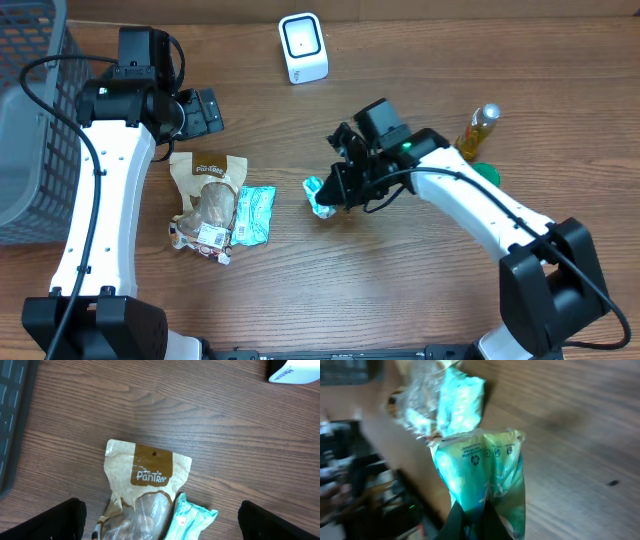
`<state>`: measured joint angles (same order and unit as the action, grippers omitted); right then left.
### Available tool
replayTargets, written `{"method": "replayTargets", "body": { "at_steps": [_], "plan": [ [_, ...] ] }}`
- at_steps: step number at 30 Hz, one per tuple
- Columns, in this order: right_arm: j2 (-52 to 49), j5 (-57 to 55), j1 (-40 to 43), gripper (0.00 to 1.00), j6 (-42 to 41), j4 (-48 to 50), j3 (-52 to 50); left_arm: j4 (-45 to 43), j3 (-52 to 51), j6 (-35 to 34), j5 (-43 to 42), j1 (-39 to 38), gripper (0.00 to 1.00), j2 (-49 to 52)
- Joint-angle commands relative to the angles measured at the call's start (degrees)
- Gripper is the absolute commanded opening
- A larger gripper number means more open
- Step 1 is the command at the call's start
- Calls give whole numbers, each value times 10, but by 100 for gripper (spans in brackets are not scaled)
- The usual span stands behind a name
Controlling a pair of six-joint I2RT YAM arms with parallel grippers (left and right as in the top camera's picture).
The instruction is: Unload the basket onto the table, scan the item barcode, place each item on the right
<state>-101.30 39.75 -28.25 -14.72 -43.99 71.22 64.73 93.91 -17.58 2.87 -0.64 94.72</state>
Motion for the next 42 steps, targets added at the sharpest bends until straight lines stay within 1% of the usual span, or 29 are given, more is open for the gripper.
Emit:
{"method": "replayTargets", "body": {
  "at_steps": [1, 4, 6, 8, 13, 19, 23, 25, 30, 42],
  "plan": [
    [3, 73, 9, 4, 17, 19, -26, -2, 7, 9, 5, 1, 100, -3],
    [-1, 98, 13, 4, 13, 57, -56, -2, 7, 9, 5, 1, 100, -3],
    [-7, 152, 13, 4, 12, 100, -78, -2, 7, 9, 5, 1, 99, -3],
    [-14, 183, 13, 4, -4, 142, -94, -2, 7, 9, 5, 1, 99, -3],
    [-17, 182, 13, 4, -52, 225, -121, -2, 7, 9, 5, 1, 100, -3],
    [-17, 93, 13, 4, -66, 235, -124, -2, 7, 9, 5, 1, 100, -3],
    [-17, 86, 13, 4, -82, 253, -137, -2, 7, 9, 5, 1, 100, -3],
    [-17, 73, 13, 4, -107, 276, -151, -2, 7, 9, 5, 1, 100, -3],
    [-17, 72, 13, 4, -123, 330, -183, -2, 7, 9, 5, 1, 99, -3],
    [-17, 12, 13, 4, -134, 334, -202, -2, 7, 9, 5, 1, 100, -3]
  ]
}}
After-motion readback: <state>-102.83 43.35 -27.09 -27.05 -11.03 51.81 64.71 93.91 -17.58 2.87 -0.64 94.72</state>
